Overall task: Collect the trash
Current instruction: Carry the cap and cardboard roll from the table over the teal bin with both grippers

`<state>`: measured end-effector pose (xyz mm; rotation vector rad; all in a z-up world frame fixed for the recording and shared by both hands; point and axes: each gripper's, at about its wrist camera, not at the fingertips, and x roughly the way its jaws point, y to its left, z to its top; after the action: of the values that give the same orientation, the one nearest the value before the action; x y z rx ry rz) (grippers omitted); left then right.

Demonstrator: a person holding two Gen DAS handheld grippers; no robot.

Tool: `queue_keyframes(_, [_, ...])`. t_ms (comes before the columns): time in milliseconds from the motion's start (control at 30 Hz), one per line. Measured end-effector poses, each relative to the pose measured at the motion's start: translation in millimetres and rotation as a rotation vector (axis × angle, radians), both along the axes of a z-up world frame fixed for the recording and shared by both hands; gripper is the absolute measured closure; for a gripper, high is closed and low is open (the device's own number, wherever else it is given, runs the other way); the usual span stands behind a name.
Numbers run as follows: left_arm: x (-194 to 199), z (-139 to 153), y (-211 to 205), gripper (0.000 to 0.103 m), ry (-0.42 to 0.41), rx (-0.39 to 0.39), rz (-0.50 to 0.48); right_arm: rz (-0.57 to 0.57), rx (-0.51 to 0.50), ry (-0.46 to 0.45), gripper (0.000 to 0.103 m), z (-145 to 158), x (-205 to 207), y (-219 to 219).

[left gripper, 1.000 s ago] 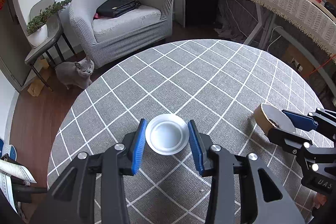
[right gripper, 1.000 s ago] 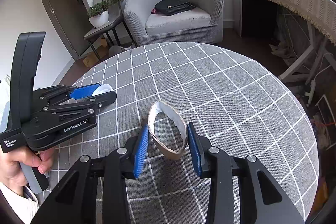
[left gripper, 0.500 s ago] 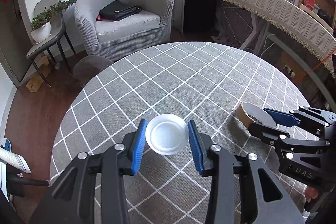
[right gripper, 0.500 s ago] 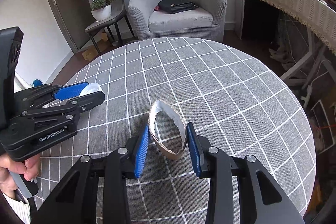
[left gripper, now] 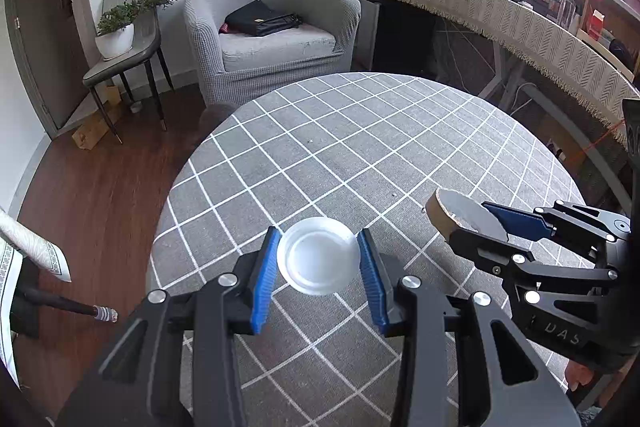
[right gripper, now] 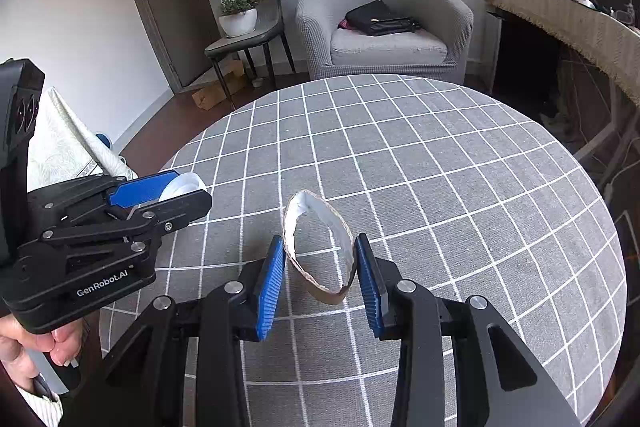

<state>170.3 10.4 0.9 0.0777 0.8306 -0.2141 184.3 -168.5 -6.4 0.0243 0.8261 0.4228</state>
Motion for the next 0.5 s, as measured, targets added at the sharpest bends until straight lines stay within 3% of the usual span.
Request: queue_keyframes(500, [-31.8,15.3,59.7,0.061,-0.033,-0.012,0.085,0.073,0.042,-0.022,0.067,13.8,-10.1,45.2])
